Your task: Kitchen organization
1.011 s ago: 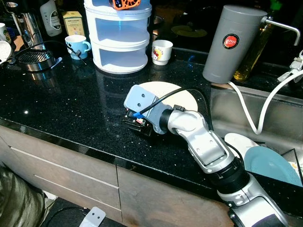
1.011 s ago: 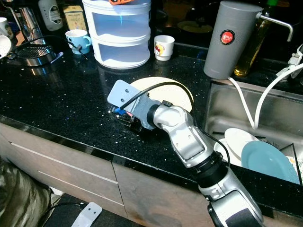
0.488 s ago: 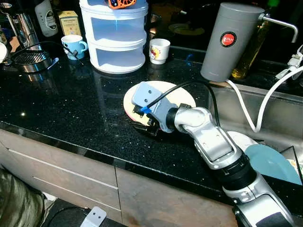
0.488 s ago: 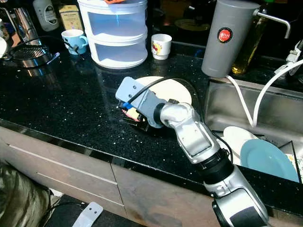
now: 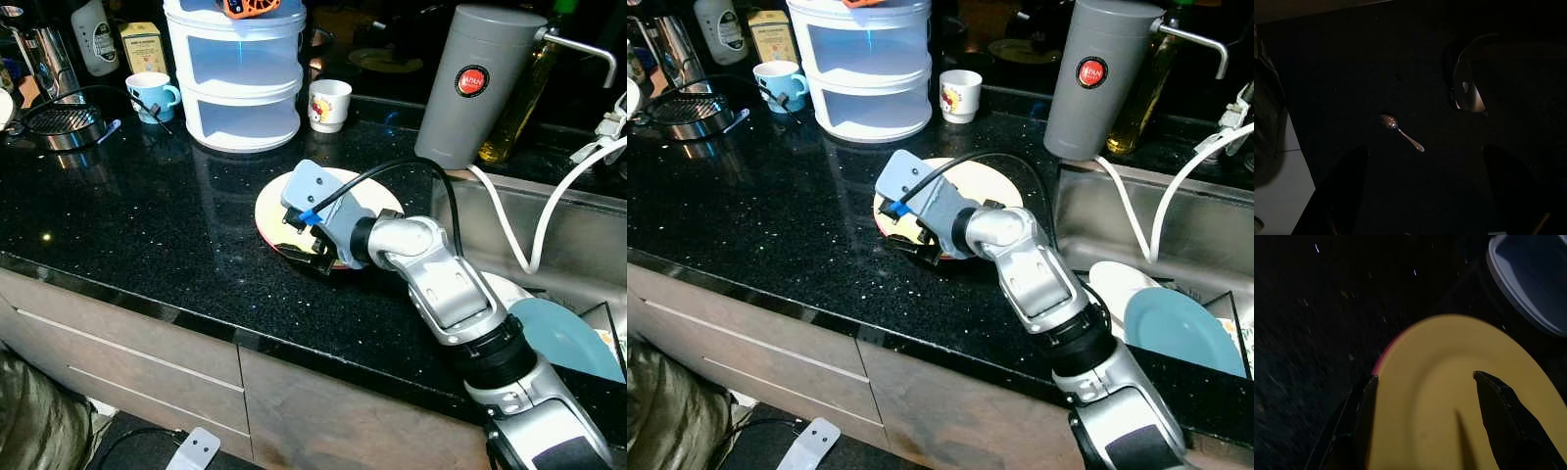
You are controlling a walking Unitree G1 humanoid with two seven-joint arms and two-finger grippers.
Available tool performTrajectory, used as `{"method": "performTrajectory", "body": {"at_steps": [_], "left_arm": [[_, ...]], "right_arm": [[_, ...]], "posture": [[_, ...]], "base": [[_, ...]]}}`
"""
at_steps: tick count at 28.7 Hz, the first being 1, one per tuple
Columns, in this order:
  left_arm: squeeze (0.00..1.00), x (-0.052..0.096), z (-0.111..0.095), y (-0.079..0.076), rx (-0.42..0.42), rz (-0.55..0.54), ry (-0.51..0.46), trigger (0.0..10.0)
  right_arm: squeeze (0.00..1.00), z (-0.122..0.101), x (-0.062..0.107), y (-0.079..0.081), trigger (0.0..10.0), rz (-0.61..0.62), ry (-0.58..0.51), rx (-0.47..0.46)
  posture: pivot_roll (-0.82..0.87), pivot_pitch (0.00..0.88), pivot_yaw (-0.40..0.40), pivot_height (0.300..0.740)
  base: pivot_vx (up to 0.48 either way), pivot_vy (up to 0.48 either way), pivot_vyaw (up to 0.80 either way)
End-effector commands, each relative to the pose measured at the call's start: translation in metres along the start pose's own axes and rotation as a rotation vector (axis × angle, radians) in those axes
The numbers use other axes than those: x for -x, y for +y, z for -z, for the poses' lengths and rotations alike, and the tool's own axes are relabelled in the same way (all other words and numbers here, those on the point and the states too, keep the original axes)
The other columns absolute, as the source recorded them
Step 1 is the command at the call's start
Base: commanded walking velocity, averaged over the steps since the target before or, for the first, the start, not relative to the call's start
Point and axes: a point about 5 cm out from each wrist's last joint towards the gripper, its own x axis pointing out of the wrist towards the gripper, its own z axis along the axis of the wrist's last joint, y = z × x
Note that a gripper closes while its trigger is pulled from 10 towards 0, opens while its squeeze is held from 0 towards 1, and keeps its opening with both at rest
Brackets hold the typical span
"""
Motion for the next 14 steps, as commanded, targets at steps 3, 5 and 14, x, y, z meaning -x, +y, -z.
{"method": "performTrajectory", "body": {"at_steps": [3,5,14], "left_arm": [[0.0,-0.0012,0.0046,-0.0051,-0.005,0.022,0.017,10.0],[0.0,-0.0013,0.0047,-0.0051,-0.004,0.022,0.017,10.0],[0.0,-0.0013,0.0047,-0.0053,-0.005,0.023,0.018,10.0]], "right_arm": [[0.0,0.0052,-0.0011,0.001,10.0,-0.004,0.043,0.037],[0.0,0.0069,-0.0009,0.0006,10.0,-0.004,0.055,0.049],[0.0,0.0099,0.0008,-0.002,10.0,0.001,0.081,0.076]], "posture": [[-0.02,0.0,-0.049,0.74],[-0.02,0.0,-0.05,0.74],[-0.02,0.0,-0.049,0.74]], "base": [[0.0,0.0,0.0],[0.0,0.0,0.0],[0.0,0.0,0.0]]}}
